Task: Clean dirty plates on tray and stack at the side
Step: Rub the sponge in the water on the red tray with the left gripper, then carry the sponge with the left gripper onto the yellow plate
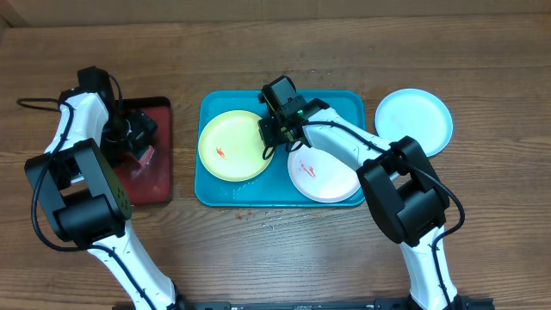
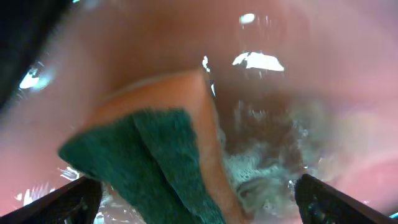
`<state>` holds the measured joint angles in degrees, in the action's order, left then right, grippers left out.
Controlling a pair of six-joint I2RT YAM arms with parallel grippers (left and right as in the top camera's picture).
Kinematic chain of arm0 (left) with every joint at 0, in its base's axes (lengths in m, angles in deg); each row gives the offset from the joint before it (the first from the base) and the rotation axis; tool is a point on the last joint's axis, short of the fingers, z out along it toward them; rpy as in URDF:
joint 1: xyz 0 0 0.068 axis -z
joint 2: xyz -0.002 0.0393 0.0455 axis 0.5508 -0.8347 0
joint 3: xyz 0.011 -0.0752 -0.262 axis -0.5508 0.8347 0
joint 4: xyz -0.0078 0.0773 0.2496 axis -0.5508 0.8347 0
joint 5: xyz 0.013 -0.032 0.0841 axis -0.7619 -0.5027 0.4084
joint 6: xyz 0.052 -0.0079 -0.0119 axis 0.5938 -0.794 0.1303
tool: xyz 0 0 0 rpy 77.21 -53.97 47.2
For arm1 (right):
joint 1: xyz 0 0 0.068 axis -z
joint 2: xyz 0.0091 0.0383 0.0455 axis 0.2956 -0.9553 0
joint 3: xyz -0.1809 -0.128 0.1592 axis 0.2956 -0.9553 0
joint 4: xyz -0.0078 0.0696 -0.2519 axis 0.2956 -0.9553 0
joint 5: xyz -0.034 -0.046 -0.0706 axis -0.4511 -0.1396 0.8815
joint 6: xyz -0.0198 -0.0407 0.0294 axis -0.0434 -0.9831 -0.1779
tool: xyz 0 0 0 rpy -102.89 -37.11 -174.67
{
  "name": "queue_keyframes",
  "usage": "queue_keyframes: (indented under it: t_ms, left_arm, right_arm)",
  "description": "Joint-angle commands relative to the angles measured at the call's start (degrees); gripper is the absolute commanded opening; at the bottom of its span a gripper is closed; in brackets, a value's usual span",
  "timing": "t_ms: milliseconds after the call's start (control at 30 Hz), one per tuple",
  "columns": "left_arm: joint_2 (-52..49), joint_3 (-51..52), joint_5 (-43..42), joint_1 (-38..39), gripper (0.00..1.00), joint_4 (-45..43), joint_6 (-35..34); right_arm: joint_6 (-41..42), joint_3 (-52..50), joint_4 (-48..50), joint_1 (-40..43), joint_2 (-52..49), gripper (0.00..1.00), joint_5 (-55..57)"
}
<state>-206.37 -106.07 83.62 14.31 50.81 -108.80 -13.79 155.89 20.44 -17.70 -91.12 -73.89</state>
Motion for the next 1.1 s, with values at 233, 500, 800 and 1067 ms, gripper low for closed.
queue_keyframes:
  t_ms: [233, 500, 800, 1067]
  left_arm:
    - [0.9, 0.3, 3.0, 0.0, 0.45, -0.2, 0.3]
    - [0.9, -3.4, 2.6, 0.0, 0.04, 5.6, 0.2]
    - [1.4, -25.2, 0.6, 0.1, 0.04, 24.5, 0.7]
    - [1.3, -36.3, -9.4, 0.6, 0.04, 32.9, 8.3]
  right_arm:
    - [0.0, -2.1, -1.0, 0.0, -2.0, 0.09, 1.5]
    - [0.0, -2.1, -1.0, 0.0, -2.0, 0.09, 1.5]
    - [0.0, -2.1, -0.8, 0.0, -2.0, 0.09, 1.5]
    - [0.0, -2.1, -0.3, 0.0, -2.0, 0.09, 1.5]
